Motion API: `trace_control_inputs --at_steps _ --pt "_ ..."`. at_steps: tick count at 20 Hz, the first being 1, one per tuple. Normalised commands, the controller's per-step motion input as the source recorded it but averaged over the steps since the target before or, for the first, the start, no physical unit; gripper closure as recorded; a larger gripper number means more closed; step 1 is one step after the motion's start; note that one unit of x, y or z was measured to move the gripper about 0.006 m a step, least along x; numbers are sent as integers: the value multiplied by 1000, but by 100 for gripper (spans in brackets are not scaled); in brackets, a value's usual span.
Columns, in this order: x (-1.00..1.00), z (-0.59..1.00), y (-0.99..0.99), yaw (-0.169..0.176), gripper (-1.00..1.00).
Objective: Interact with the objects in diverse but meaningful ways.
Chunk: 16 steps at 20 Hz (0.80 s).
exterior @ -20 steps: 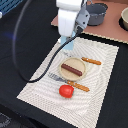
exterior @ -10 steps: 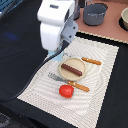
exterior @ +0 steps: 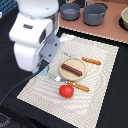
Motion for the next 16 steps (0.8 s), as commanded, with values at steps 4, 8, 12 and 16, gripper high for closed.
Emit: trace_control_inputs --at_steps 4,8,12,16 --pt "224 -106 -521 -9 100" --pt "138 -331 -317 0 100" --pt "93 -359 -291 0 100" --pt "62 -383 -269 0 100"
